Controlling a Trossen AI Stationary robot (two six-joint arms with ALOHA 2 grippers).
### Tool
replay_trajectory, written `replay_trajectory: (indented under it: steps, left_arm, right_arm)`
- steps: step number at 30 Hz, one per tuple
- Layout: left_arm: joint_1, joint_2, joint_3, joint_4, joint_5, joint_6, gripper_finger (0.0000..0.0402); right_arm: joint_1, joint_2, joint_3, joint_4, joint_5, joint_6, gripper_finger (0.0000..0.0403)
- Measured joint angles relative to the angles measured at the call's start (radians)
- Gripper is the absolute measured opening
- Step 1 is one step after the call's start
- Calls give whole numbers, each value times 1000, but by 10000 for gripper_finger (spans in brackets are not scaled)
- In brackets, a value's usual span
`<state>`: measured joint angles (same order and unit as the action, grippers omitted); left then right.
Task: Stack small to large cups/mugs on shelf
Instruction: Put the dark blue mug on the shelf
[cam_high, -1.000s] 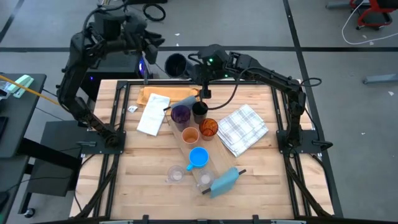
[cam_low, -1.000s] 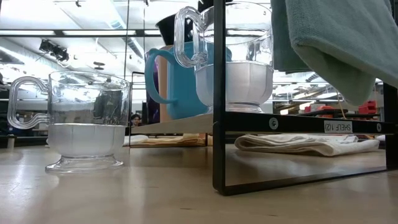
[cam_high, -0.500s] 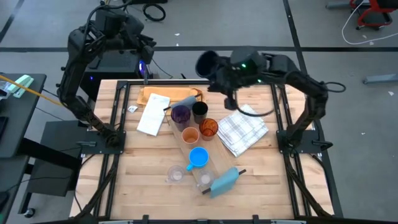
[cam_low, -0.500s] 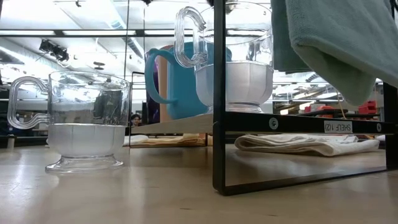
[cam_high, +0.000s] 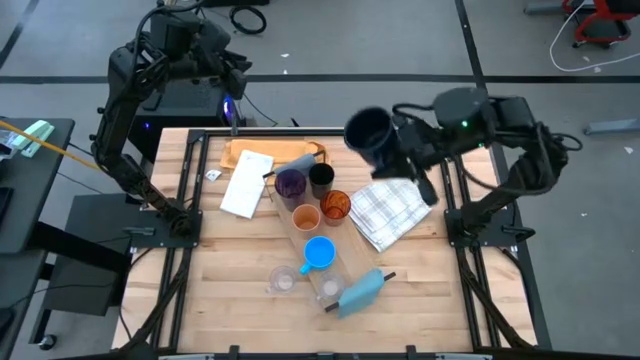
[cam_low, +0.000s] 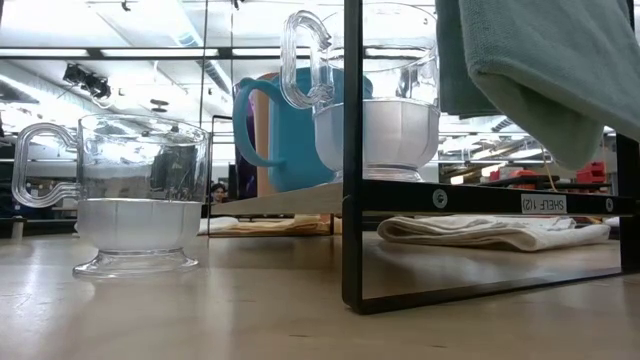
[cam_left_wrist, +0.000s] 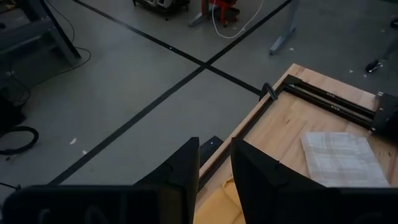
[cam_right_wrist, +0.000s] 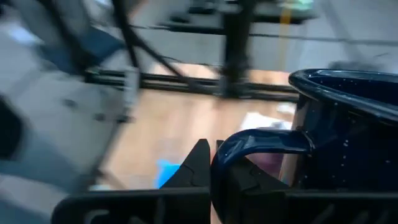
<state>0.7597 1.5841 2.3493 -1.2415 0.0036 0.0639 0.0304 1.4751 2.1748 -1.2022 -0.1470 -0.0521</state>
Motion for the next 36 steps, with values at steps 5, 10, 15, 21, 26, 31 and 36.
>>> replay_trajectory:
  steps: [5,10,15,21,26,31,36]
  left_arm:
    - [0,0,0,0,1,-22,95]
    - [-6,0,0,-1,0,-53,91]
    - [-22,0,0,-7,1,-77,90]
    - [-35,0,0,-14,0,-79,86]
    - [-36,0,0,-15,0,-85,78]
    - [-36,0,0,-14,1,-79,80]
    - [-35,0,0,-14,0,-72,75]
  right_arm:
    - [96,-48,-84,-5,-31,127,9]
    - [165,-125,-326,35,-12,209,9]
    - [218,-253,-678,243,9,317,9]
    - [261,-428,-1061,699,34,465,9]
    - [315,-562,-1330,1075,150,556,9]
    - [378,-639,-1550,1383,224,627,9]
    - [384,-647,-1650,1484,182,650,9]
